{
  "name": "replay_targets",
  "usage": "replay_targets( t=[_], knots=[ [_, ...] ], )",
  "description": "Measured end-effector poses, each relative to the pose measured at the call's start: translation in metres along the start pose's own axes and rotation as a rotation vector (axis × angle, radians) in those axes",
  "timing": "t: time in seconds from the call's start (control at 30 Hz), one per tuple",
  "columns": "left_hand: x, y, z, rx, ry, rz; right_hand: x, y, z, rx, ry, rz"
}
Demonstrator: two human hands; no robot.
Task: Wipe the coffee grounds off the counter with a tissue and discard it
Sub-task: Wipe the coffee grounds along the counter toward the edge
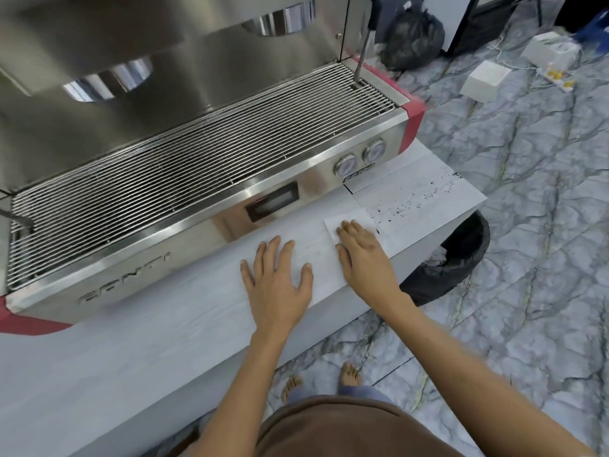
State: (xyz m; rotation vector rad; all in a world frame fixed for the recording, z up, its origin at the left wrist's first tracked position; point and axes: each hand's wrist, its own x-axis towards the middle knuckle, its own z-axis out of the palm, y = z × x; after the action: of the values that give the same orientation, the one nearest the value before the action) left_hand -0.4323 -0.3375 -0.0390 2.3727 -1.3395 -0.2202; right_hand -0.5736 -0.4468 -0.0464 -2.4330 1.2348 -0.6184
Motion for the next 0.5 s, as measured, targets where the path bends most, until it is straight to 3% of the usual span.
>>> replay_targets(
  t=[0.5],
  knots=[
    [-0.002, 0.001, 0.0, -0.017, 0.017, -0.014, -0.001, -0.003, -0.021, 0.133, 0.07, -0.085]
  ],
)
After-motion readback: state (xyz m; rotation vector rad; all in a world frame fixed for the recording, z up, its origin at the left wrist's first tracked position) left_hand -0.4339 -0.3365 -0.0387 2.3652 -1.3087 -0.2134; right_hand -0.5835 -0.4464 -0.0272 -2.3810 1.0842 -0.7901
